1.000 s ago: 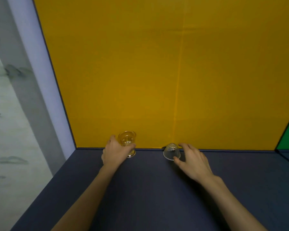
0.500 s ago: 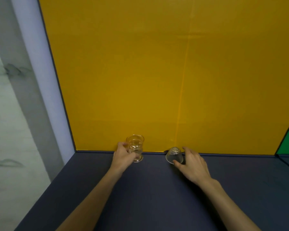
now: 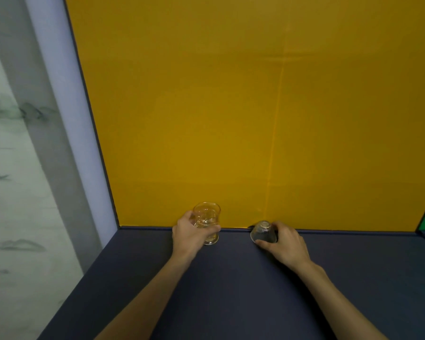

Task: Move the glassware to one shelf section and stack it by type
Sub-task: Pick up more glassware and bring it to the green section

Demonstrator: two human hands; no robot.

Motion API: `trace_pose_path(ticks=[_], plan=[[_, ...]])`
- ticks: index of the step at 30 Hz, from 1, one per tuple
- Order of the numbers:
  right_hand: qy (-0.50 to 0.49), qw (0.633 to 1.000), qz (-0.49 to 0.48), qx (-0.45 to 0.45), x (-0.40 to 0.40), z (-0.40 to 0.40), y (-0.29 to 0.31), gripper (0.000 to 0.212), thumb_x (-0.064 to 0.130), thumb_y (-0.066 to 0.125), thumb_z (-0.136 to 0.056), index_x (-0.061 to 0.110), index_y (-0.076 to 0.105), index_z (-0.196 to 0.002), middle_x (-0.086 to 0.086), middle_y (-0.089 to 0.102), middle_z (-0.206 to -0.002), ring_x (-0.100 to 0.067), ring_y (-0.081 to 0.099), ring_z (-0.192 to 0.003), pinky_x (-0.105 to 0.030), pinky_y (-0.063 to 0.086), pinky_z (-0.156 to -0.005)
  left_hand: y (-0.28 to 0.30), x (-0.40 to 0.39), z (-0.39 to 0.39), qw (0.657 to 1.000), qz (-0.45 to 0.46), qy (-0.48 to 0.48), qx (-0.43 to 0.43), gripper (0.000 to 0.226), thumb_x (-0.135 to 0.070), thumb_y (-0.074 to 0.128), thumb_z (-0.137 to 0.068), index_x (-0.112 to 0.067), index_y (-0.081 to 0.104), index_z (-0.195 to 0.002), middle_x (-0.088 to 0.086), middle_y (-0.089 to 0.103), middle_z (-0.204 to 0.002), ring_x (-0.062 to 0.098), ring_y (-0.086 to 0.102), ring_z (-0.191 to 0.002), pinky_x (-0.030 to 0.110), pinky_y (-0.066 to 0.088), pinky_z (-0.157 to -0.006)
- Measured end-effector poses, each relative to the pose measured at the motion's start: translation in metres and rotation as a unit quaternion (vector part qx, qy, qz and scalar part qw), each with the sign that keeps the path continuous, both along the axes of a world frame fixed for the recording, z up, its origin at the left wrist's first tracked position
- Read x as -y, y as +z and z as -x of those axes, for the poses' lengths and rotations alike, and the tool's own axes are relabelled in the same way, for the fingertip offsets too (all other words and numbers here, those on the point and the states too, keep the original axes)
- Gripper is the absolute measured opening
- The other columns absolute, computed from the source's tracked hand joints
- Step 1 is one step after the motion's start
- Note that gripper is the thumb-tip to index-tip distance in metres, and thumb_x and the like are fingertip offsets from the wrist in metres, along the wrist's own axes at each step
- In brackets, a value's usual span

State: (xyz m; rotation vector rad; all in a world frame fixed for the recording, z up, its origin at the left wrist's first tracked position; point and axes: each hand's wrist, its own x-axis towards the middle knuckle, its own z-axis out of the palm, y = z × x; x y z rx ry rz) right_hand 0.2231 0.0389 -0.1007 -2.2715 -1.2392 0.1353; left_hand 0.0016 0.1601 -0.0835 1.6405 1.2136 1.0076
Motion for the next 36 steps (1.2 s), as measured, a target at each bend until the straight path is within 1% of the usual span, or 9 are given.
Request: trace_pose_path(ticks=[4, 8, 12, 15, 23, 25, 29, 33, 36], plan=[[-0.006, 0.999, -0.019, -0.051, -0.003, 0.007, -0.002, 0.062, 0.063, 0.080, -0.061, 0.026, 0.051, -0.102, 0.006, 0.062, -0.099, -0.020, 0.060, -0.093, -0.041, 0.052, -0.072, 0.018, 0.008, 0.012, 0.996, 0.023, -0.060, 0.056, 0.057, -0.032, 0.097, -0.057, -0.028, 0.066, -0.106, -0.012, 0.072, -0.100, 0.004, 0.067, -0.092, 0.019, 0.047, -0.068], [0.002, 0.996, -0.051, -0.079, -0.001, 0.022, -0.001, 0.061, 0.055, 0.082, -0.055, 0.026, 0.046, -0.095, 0.010, 0.059, -0.090, -0.016, 0.058, -0.084, -0.036, 0.050, -0.064, 0.027, 0.013, 0.016, 0.992, 0.018, -0.100, 0.077, 0.059, -0.034, 0.098, -0.054, -0.030, 0.067, -0.105, -0.014, 0.075, -0.100, 0.005, 0.070, -0.094, 0.022, 0.051, -0.075], [-0.011, 0.991, -0.105, -0.081, 0.008, 0.033, 0.008, 0.059, 0.046, 0.083, -0.056, 0.026, 0.052, -0.103, 0.005, 0.056, -0.102, -0.018, 0.056, -0.093, -0.033, 0.043, -0.072, 0.026, 0.015, 0.017, 0.989, 0.005, -0.127, 0.074, 0.065, -0.041, 0.098, -0.046, -0.033, 0.067, -0.103, -0.010, 0.075, -0.101, 0.010, 0.072, -0.095, 0.033, 0.059, -0.084], [-0.030, 0.986, -0.140, -0.090, 0.018, 0.037, 0.020, 0.060, 0.042, 0.083, -0.062, 0.028, 0.058, -0.114, 0.003, 0.051, -0.109, -0.016, 0.053, -0.098, -0.030, 0.043, -0.075, 0.024, 0.020, 0.017, 0.986, -0.001, -0.147, 0.072, 0.063, -0.036, 0.099, -0.048, -0.032, 0.067, -0.101, -0.008, 0.075, -0.102, 0.011, 0.071, -0.095, 0.030, 0.058, -0.080], [-0.062, 0.967, -0.207, -0.136, 0.057, 0.042, 0.043, 0.066, 0.023, 0.091, -0.062, 0.022, 0.053, -0.116, 0.008, 0.060, -0.105, -0.008, 0.060, -0.092, -0.015, 0.045, -0.066, 0.022, 0.032, 0.003, 0.975, 0.006, -0.203, 0.090, 0.064, -0.036, 0.099, -0.047, -0.030, 0.068, -0.102, -0.008, 0.076, -0.101, 0.011, 0.072, -0.094, 0.032, 0.059, -0.082], [-0.064, 0.965, -0.217, -0.136, 0.072, 0.039, 0.047, 0.064, 0.025, 0.092, -0.060, 0.021, 0.059, -0.115, 0.008, 0.065, -0.104, -0.008, 0.063, -0.093, -0.014, 0.046, -0.068, 0.025, 0.040, -0.009, 0.970, 0.008, -0.225, 0.097, 0.062, -0.037, 0.098, -0.049, -0.031, 0.067, -0.103, -0.009, 0.075, -0.102, 0.011, 0.072, -0.095, 0.032, 0.059, -0.082], [-0.091, 0.962, -0.230, -0.112, 0.110, 0.026, 0.056, 0.073, 0.050, 0.085, -0.049, 0.027, 0.066, -0.115, 0.006, 0.069, -0.106, -0.005, 0.065, -0.096, -0.024, 0.052, -0.080, 0.032, 0.065, -0.043, 0.957, 0.003, -0.272, 0.103, 0.070, -0.052, 0.095, -0.040, -0.032, 0.068, -0.102, -0.007, 0.077, -0.101, 0.012, 0.073, -0.094, 0.042, 0.060, -0.087], [-0.127, 0.959, -0.240, -0.081, 0.160, 0.007, 0.065, 0.069, 0.035, 0.090, -0.060, 0.023, 0.064, -0.123, 0.002, 0.067, -0.116, -0.010, 0.063, -0.104, -0.029, 0.052, -0.088, 0.036, 0.101, -0.084, 0.942, -0.007, -0.322, 0.095, 0.071, -0.055, 0.095, -0.040, -0.032, 0.069, -0.102, -0.008, 0.077, -0.101, 0.011, 0.073, -0.095, 0.043, 0.059, -0.089], [-0.158, 0.954, -0.248, -0.066, 0.202, -0.010, 0.068, 0.075, 0.030, 0.090, -0.063, 0.020, 0.059, -0.131, 0.005, 0.064, -0.120, -0.011, 0.060, -0.110, -0.028, 0.050, -0.092, 0.038, 0.135, -0.115, 0.933, -0.022, -0.346, 0.092, 0.064, -0.052, 0.096, -0.044, -0.030, 0.072, -0.099, -0.011, 0.077, -0.098, 0.009, 0.072, -0.095, 0.034, 0.059, -0.085]])
